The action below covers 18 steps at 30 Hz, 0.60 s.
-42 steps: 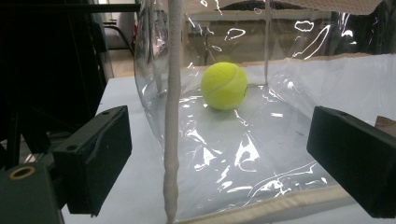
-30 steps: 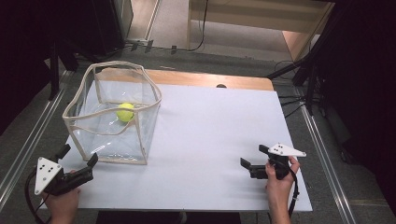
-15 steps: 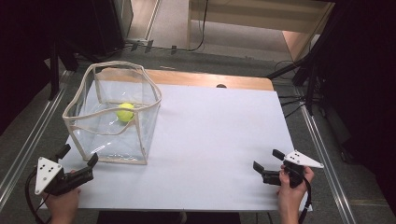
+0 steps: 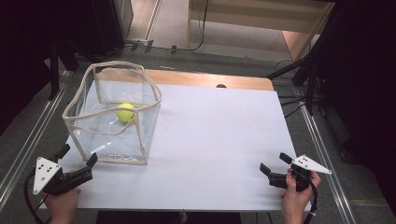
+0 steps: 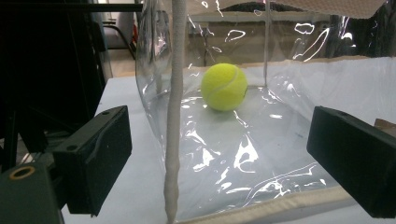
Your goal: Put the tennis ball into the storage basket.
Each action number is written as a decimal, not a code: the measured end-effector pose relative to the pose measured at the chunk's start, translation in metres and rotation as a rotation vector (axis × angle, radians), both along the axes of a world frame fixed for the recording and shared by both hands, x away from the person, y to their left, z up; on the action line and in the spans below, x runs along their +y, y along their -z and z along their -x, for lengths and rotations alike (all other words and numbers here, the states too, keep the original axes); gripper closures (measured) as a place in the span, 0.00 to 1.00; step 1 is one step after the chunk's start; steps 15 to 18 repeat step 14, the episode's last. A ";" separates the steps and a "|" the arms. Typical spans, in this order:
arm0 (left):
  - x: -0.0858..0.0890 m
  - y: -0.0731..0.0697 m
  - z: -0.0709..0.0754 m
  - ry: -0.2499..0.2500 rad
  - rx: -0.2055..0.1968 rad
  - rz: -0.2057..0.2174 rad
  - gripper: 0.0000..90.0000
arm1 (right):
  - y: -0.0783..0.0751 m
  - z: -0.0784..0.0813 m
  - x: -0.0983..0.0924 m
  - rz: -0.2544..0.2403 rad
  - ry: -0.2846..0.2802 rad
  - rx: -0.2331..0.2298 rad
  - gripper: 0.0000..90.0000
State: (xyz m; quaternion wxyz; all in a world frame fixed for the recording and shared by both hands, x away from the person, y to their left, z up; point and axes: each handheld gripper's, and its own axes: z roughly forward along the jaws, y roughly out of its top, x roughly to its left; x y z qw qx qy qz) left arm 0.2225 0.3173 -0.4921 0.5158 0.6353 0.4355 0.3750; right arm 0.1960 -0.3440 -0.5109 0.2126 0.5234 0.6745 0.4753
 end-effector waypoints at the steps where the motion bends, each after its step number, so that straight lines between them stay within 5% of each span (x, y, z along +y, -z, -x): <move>1: 0.000 0.000 0.000 0.000 -0.001 0.002 0.08 | 0.000 0.000 0.000 0.002 0.002 -0.002 0.00; 18: 0.000 0.000 0.000 -0.001 0.001 0.004 0.08 | 0.001 0.004 -0.002 0.006 0.013 -0.015 0.00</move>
